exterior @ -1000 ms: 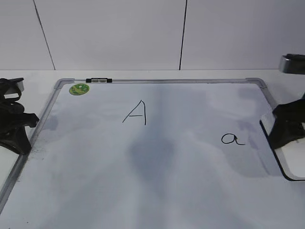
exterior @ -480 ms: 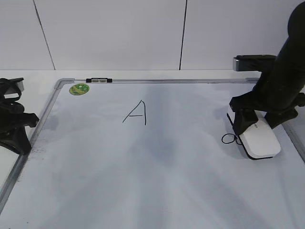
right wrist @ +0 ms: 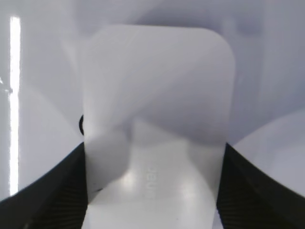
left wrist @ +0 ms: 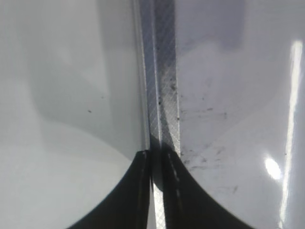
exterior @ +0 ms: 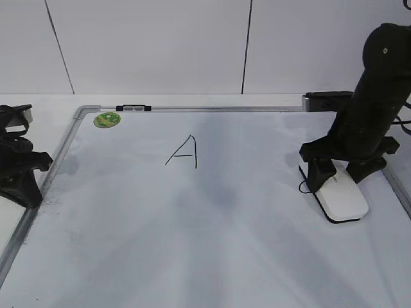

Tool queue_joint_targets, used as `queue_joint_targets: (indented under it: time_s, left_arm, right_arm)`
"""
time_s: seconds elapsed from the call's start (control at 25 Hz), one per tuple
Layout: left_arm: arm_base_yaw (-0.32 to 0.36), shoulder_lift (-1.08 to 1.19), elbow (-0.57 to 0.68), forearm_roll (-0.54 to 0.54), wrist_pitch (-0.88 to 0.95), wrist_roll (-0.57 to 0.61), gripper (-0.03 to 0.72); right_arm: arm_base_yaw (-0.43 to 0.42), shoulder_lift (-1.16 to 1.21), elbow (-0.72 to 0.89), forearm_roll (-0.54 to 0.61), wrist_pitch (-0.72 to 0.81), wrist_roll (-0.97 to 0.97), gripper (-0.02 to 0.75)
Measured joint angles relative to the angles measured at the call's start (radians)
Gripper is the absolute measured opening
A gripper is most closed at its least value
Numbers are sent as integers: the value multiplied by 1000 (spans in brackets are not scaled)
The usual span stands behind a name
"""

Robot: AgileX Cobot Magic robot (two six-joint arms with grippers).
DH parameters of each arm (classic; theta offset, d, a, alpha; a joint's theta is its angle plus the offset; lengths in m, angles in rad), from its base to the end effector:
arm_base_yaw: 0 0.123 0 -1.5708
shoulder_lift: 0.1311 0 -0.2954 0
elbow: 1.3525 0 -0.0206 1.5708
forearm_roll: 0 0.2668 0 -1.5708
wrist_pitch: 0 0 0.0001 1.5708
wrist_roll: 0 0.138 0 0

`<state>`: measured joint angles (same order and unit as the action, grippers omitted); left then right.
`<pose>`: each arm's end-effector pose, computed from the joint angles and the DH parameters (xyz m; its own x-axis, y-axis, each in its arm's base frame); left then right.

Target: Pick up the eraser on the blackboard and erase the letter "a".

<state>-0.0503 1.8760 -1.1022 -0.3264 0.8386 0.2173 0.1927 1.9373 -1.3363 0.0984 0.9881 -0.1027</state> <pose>0.3518 -0.0507 0.1039 -0.9964 0.0451 -0.0713 0.0609 0.9693 -0.2382 0.3837 0.0864 0.1322 -0.9683 -0.2381 -0.0749 -0.2438 0.9667 0.0783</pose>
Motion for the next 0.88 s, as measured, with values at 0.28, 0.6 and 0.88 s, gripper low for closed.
queue_joint_targets:
  time_s: [0.28,0.6,0.88]
  left_arm:
    - [0,0,0,0,0,0,38]
    - [0,0,0,0,0,0,38]
    - [0,0,0,-2,0,0,38]
  right_arm:
    - [30,0,0,53,11,-64,561]
    - [103,2,0,57,14,-75,561]
    - [97,2,0,-20,1,14,561]
